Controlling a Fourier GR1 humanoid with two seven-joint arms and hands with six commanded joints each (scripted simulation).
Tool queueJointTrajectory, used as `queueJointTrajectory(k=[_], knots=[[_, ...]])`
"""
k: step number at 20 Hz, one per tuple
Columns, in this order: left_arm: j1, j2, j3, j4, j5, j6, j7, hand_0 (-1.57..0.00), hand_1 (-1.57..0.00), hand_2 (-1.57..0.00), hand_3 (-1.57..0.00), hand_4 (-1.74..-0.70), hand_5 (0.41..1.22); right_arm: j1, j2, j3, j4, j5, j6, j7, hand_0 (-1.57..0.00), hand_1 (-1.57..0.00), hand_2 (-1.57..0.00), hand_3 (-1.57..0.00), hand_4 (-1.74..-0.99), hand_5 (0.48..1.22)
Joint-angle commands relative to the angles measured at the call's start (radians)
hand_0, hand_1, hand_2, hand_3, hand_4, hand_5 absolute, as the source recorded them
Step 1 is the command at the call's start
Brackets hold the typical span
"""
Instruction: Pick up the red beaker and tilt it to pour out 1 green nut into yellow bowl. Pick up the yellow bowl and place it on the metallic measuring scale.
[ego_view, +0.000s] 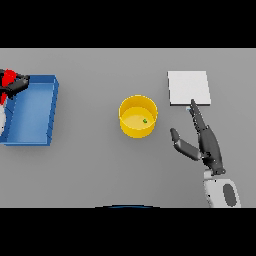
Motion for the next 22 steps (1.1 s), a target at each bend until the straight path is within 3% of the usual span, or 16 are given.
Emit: queueJointTrajectory(k=[1, 4, 8, 12, 14, 15, 17, 21, 22], knots=[[0.02, 0.017, 0.006, -0.033, 0.031, -0.049, -0.001, -1.17, -1.07, -1.02, -1.05, -1.23, 0.737, 0.003, -0.005, -0.002, -0.003, 0.002, -0.001, -0.002, 0.0, 0.0, 0.0, 0.0, -1.151, 0.67], [0.037, 0.033, 0.009, -0.075, 0.1, -0.154, 0.016, -0.6, -0.55, -0.52, -0.54, -0.98, 0.664, 0.007, -0.005, -0.005, 0.004, -0.001, -0.001, -0.003, 0.0, 0.0, 0.0, 0.0, -1.153, 0.67], [0.052, 0.058, -0.04, -0.08, 0.054, -0.195, 0.048, -0.25, -0.22, -0.21, -0.22, -0.83, 0.627, -0.008, -0.013, -0.008, 0.001, 0.012, -0.013, 0.001, 0.0, 0.0, 0.0, 0.0, -1.156, 0.665], [0.029, 0.06, -0.052, -0.042, 0.006, -0.16, 0.012, -0.1, -0.09, -0.09, -0.09, -0.78, 0.631, 0.02, -0.008, 0.011, -0.011, 0.04, -0.021, -0.01, 0.0, 0.0, 0.0, 0.0, -1.154, 0.657], [0.025, 0.044, -0.047, -0.047, 0.013, -0.142, -0.024, -0.06, -0.06, -0.06, -0.06, -0.78, 0.633, -0.019, -0.015, 0.018, -0.011, 0.088, -0.045, 0.084, 0.0, 0.0, 0.0, 0.0, -1.131, 0.631], [0.027, 0.044, -0.039, -0.059, 0.019, -0.134, -0.038, -0.05, -0.05, -0.04, -0.05, -0.78, 0.635, -0.026, -0.024, 0.03, -0.016, 0.103, -0.037, 0.086, 0.0, 0.0, 0.0, 0.0, -1.115, 0.638], [0.032, 0.026, -0.031, -0.074, 0.038, -0.122, -0.055, -0.03, -0.03, -0.03, -0.03, -0.79, 0.652, -0.057, -0.077, 0.054, -0.011, 0.119, 0.024, 0.047, 0.0, 0.0, 0.0, 0.0, -1.08, 0.662], [0.055, 0.011, -0.031, -0.112, 0.053, -0.117, -0.059, -0.01, -0.01, -0.01, -0.01, -0.8, 0.673, -0.192, -0.205, 0.126, 0.043, 0.28, 0.095, 0.115, 0.0, 0.0, 0.0, 0.0, -1.128, 0.637], [0.051, 0.007, -0.033, -0.119, 0.057, -0.119, -0.039, -0.01, -0.01, -0.01, -0.01, -0.8, 0.678, -0.223, -0.231, 0.155, 0.06, 0.332, 0.1, 0.091, 0.0, 0.0, 0.0, 0.0, -1.132, 0.631]])
